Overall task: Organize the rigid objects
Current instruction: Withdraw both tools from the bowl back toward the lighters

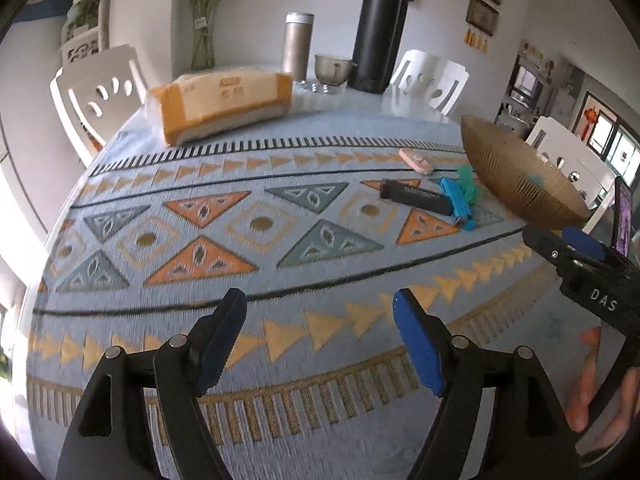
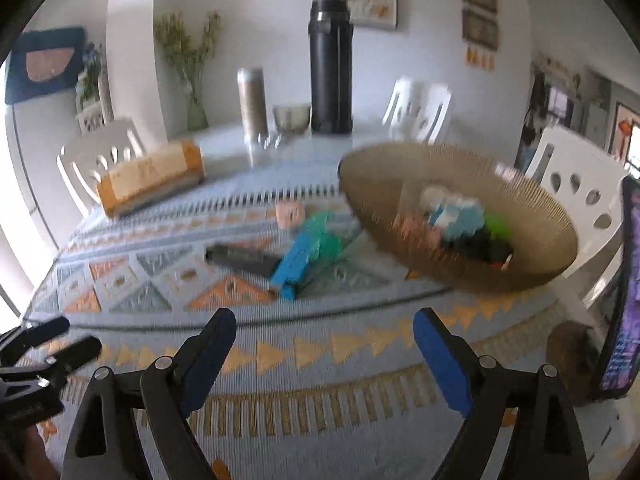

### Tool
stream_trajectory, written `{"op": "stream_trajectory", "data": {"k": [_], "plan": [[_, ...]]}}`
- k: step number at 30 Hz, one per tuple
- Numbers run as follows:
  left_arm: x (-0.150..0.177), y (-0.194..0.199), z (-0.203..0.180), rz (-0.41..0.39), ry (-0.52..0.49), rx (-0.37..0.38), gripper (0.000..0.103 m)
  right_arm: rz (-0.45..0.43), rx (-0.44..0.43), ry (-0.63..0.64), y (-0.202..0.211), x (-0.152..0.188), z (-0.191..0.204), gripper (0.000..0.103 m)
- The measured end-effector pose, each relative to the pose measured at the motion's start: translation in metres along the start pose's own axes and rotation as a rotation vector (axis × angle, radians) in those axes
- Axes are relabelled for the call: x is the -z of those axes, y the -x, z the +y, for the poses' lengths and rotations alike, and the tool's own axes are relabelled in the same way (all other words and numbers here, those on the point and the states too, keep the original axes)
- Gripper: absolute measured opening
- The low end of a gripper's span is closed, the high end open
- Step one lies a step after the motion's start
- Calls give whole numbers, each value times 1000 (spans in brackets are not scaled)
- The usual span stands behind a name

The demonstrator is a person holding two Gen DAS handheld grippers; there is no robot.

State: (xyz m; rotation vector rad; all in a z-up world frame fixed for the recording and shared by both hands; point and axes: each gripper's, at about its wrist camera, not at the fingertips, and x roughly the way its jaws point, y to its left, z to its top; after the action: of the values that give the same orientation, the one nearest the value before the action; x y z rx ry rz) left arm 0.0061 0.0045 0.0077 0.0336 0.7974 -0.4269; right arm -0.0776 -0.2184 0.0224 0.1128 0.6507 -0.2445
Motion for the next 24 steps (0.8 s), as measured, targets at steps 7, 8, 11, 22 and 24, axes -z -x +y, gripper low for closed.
{"op": "stream_trajectory", "data": {"k": [7,8,11,22,24], "plan": [[5,-3,-5,-9,-37,-74,74,105,12,33,-24,6,7,99],[5,-1,-4,-10,-36,-76,75,110,18,40,-25,6,8,99],[5,0,-2,-10,-33,-83,75,113,37,71,-25,7,15,99],[6,-1,-5,0,-47,-93,74,148,54,80,-33,7,17,99],[6,0,-7,-1,-59,-81,74,146,35,38,-32,5,9,99]]}}
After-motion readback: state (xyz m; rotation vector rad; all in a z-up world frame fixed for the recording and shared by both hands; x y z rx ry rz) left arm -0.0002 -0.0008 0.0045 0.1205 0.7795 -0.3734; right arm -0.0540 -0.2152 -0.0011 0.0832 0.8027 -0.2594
